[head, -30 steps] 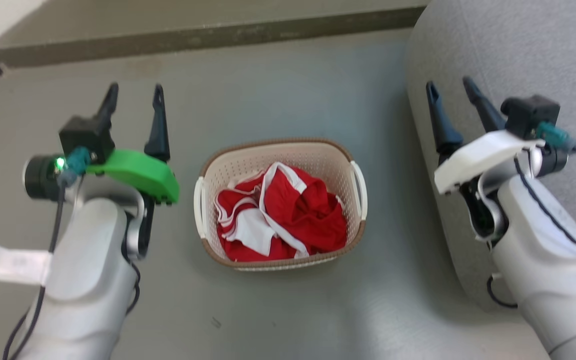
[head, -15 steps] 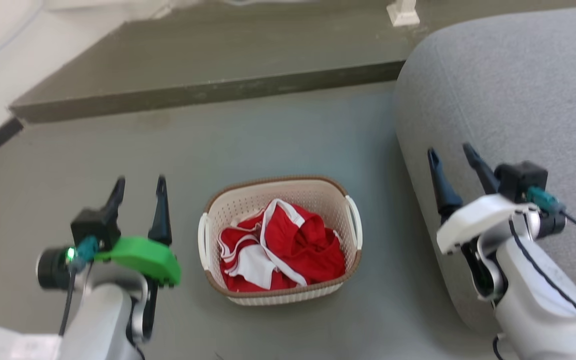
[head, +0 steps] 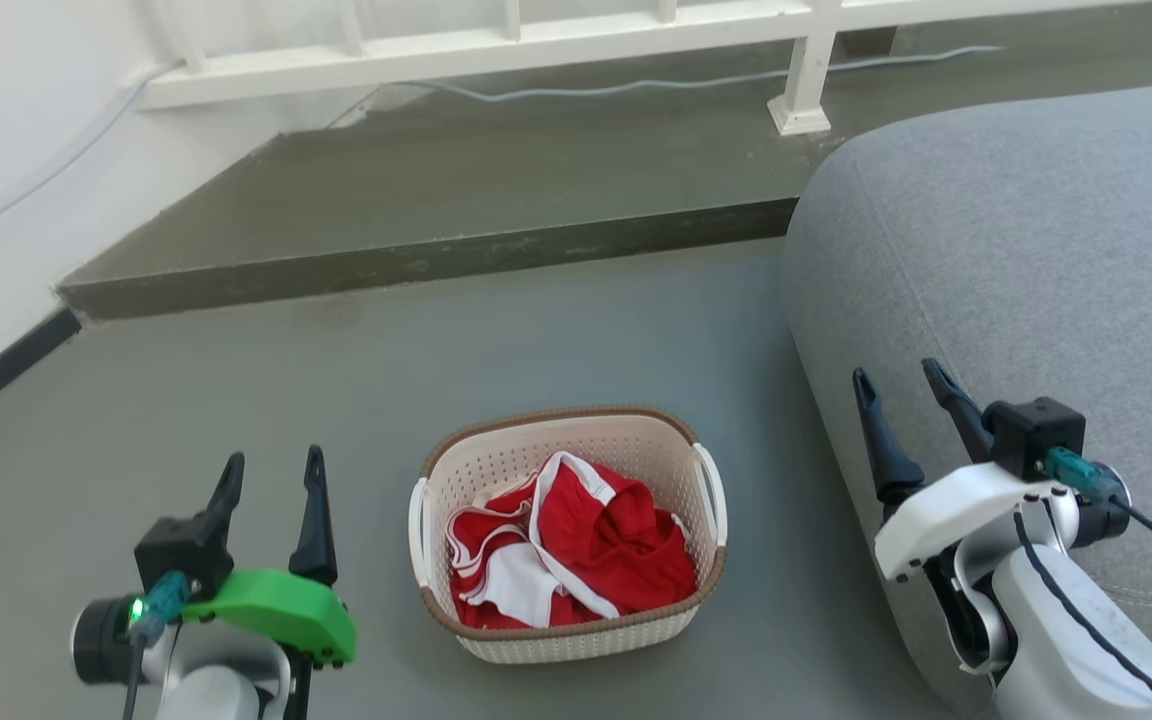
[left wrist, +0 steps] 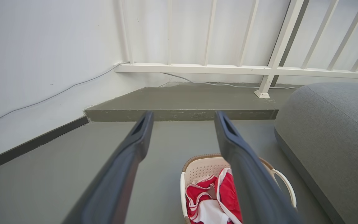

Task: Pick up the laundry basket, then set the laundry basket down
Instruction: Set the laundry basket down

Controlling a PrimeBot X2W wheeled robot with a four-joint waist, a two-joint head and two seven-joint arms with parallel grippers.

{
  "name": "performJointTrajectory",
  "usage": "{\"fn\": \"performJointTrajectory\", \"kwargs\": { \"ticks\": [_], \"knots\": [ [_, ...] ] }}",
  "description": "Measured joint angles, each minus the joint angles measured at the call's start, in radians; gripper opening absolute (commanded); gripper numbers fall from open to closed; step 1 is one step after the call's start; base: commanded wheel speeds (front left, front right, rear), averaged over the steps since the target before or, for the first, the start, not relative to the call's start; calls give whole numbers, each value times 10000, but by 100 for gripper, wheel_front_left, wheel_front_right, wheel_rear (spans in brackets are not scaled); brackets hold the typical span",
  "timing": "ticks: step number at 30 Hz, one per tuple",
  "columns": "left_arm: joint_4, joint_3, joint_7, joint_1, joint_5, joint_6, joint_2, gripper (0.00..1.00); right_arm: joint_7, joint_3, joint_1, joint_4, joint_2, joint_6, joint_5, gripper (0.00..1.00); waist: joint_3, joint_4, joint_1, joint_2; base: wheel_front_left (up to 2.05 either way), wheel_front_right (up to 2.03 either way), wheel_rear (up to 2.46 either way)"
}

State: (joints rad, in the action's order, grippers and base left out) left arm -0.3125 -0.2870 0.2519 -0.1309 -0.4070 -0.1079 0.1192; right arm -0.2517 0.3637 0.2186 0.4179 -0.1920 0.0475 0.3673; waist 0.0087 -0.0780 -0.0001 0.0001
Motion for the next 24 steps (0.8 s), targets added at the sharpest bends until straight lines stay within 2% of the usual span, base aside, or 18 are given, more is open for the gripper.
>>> {"fn": "performJointTrajectory", "kwargs": {
  "ticks": [7,24],
  "knots": [
    [424,100,0,487,105,-71,-10,100,0,-50,-444,-416,-2,148,-40,100,-121,-31,0,0,0,0,0],
    [974,278,0,1236,245,-84,-86,100,0,-88,-1104,-867,-17,226,-165,100,-161,-5,0,0,0,0,0]
  ]
}}
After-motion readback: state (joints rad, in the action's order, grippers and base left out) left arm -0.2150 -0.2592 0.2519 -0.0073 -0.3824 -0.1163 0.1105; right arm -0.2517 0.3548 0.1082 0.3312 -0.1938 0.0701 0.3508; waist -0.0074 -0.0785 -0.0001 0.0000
